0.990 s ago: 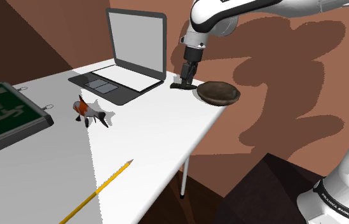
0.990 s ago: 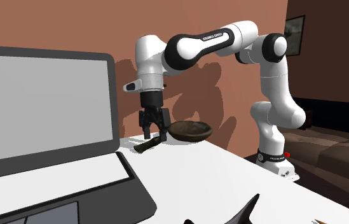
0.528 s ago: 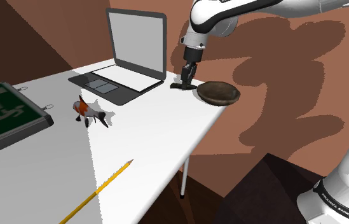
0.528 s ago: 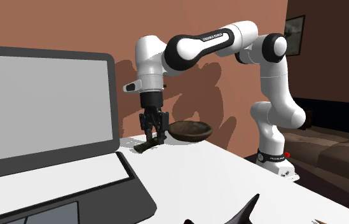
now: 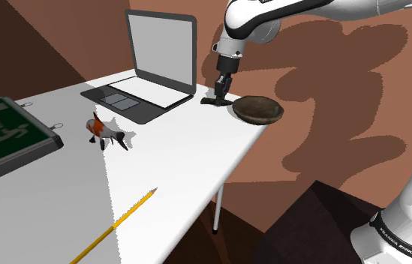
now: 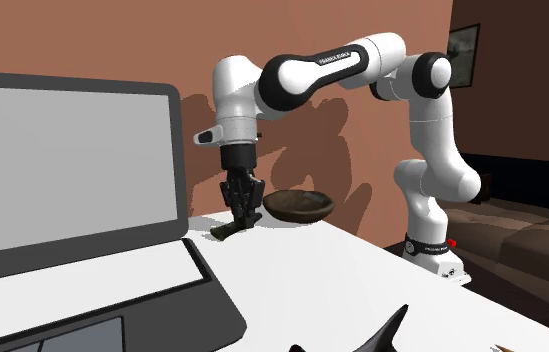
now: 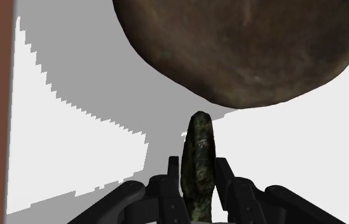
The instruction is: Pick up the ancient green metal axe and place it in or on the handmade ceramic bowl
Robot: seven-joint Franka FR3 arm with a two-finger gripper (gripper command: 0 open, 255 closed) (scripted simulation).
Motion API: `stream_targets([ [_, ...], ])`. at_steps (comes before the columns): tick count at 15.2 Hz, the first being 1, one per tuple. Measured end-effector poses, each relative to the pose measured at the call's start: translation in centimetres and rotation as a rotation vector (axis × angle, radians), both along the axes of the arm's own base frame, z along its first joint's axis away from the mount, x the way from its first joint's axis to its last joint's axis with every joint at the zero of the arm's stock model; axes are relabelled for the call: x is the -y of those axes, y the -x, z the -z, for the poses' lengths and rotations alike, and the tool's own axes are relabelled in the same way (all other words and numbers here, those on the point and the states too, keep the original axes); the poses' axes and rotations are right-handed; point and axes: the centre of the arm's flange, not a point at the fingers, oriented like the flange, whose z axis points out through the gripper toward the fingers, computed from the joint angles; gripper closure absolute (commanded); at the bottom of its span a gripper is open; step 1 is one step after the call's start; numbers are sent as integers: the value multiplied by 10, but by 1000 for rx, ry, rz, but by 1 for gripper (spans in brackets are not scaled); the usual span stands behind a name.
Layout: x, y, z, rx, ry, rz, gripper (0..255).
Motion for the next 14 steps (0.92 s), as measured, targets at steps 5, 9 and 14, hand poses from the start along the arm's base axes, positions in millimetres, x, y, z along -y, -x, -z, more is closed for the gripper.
stream_targets([
  [5, -1, 0, -16, 0, 0, 0, 255],
  [9, 0, 1, -37, 0, 0, 0, 255],
  [14, 0, 0, -62, 0, 0, 0, 255],
])
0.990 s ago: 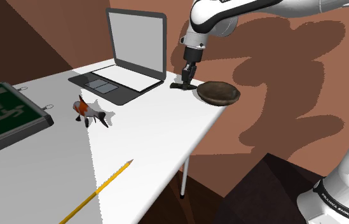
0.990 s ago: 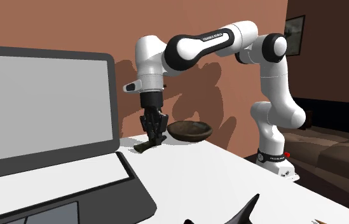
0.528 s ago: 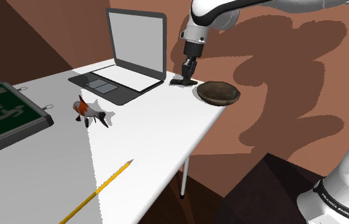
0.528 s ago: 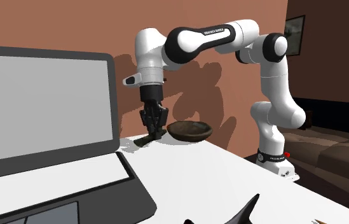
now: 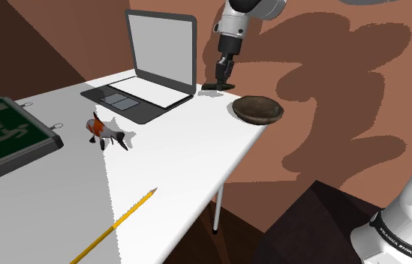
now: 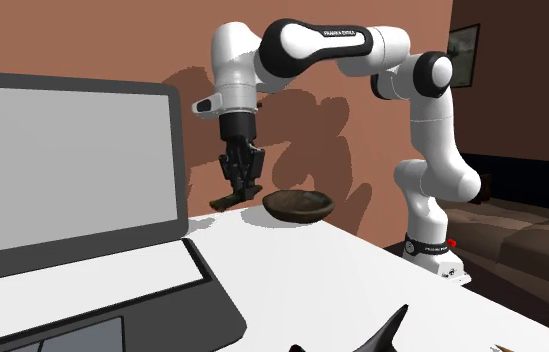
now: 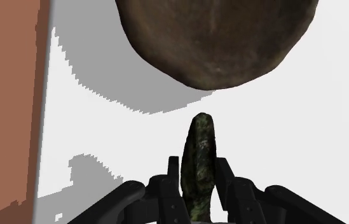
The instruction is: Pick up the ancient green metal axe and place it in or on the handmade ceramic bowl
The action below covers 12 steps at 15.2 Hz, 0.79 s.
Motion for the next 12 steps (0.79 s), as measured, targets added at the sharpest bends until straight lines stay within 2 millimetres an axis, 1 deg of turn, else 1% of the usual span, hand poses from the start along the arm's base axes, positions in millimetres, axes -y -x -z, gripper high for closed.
stream_targets([
  [10, 1, -1, -53, 0, 0, 0, 255],
  [12, 5, 14, -59, 0, 0, 0, 255],
])
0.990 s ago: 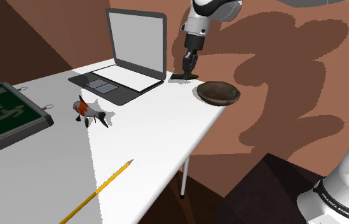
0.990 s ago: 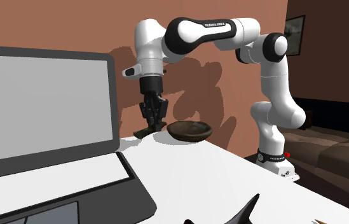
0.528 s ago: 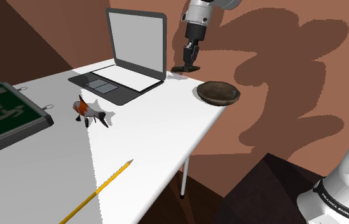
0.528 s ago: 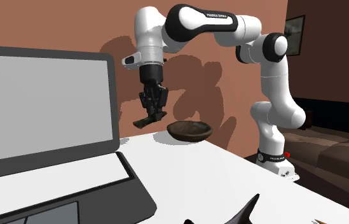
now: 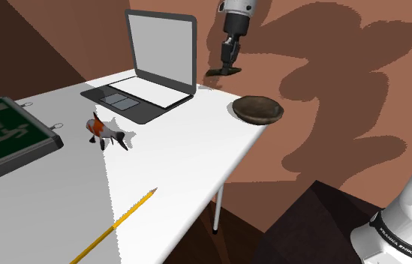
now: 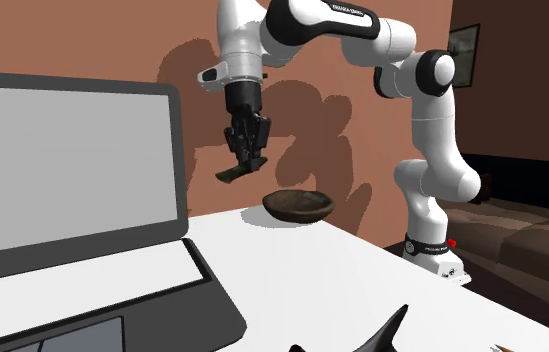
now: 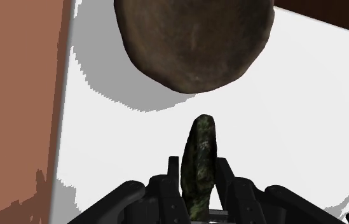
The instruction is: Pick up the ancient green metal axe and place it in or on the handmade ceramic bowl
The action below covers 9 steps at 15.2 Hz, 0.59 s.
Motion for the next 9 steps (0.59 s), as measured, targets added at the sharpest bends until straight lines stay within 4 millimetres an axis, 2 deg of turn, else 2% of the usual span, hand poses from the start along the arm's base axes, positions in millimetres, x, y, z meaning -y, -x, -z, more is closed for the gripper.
stream_targets([
  [6, 27, 66, 0, 1, 0, 1, 255],
  [9, 44, 107, -5, 0, 0, 1, 255],
])
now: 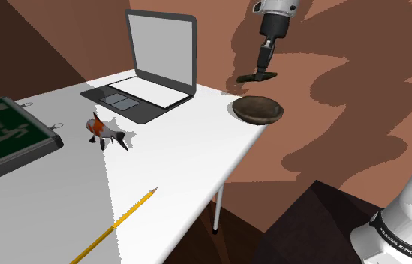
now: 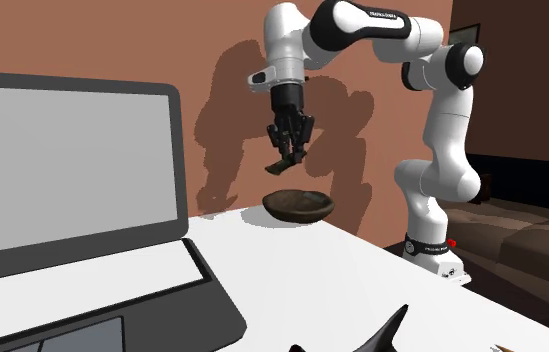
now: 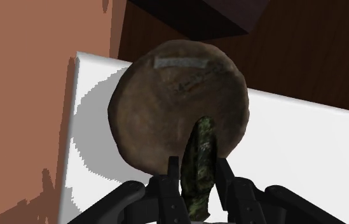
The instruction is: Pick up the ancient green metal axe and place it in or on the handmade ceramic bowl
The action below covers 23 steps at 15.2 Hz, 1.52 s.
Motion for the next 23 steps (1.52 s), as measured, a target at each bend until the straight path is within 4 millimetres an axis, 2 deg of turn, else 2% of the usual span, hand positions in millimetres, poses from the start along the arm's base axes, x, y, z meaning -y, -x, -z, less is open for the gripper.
stream_targets([
  [1, 3, 14, 3, 0, 0, 0, 255],
  [2, 5, 20, 4, 0, 0, 0, 255],
  [5, 6, 28, 17, -1, 0, -1, 255],
  [15, 7, 28, 70, -1, 0, -1, 255],
  [22, 7, 28, 75, 0, 0, -1, 255],
  [23, 7, 28, 75, 0, 0, -1, 0],
])
